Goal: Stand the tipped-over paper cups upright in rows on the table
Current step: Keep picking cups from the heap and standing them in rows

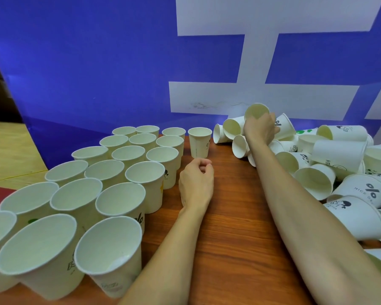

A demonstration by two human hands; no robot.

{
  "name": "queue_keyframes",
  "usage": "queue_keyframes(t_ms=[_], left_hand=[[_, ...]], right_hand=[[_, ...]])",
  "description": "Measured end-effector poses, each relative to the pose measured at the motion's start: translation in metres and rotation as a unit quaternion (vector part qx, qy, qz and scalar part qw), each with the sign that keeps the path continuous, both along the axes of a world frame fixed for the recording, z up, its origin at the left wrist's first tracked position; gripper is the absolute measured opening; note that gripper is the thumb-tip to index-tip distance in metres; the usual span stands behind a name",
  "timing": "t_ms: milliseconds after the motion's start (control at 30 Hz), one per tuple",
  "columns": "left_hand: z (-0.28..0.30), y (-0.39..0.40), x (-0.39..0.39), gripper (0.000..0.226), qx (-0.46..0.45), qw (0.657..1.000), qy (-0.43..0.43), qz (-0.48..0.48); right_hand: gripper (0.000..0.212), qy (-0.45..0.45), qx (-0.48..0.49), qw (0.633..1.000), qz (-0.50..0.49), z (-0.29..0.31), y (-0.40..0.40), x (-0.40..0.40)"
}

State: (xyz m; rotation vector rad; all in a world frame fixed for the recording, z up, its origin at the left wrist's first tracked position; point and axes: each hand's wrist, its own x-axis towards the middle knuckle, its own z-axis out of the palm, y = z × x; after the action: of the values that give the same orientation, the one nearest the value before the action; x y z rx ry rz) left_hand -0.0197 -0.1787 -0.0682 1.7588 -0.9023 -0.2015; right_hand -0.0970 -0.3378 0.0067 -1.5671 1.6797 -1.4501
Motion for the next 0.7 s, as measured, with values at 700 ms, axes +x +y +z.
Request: queue_keyframes(t_ms=[700], left_hand=[[0.014, 0.005, -0.016, 0.083, -0.109, 0.99, -0.08, 0.046]], right_hand=[[0.032, 0.09, -0.009, 0.949, 0.301, 0.047, 0.098, 0.007]])
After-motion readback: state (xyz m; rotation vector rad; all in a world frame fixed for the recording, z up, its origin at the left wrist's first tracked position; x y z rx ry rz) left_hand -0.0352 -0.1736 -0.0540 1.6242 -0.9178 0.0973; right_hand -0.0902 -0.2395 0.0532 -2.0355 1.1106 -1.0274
